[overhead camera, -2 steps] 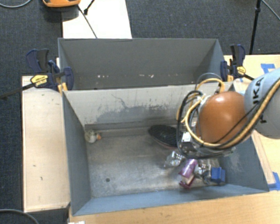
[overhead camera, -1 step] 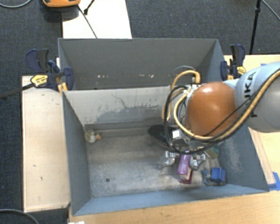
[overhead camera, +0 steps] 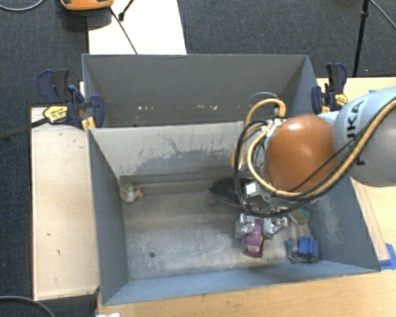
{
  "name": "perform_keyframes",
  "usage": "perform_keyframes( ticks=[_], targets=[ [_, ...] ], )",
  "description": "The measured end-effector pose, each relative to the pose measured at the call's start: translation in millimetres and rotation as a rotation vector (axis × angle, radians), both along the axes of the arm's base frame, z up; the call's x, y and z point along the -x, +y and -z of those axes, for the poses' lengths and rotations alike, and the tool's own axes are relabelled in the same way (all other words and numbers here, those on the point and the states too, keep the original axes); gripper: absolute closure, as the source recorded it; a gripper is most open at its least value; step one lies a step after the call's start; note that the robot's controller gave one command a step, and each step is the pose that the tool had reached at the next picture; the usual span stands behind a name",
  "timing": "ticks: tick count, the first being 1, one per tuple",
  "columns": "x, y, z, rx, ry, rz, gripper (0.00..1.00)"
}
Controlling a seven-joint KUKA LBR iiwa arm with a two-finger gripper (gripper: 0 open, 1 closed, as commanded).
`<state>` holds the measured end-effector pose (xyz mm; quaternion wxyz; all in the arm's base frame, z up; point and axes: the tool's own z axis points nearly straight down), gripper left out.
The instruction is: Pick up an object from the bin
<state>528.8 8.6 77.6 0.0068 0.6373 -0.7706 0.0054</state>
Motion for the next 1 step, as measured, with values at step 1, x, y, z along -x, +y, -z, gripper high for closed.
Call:
perform_keyframes(
  ticks=[1],
  targets=[
    [-1.9,-0.1,-103.1,-0.018,-0.012,0.005,1.0]
  ],
)
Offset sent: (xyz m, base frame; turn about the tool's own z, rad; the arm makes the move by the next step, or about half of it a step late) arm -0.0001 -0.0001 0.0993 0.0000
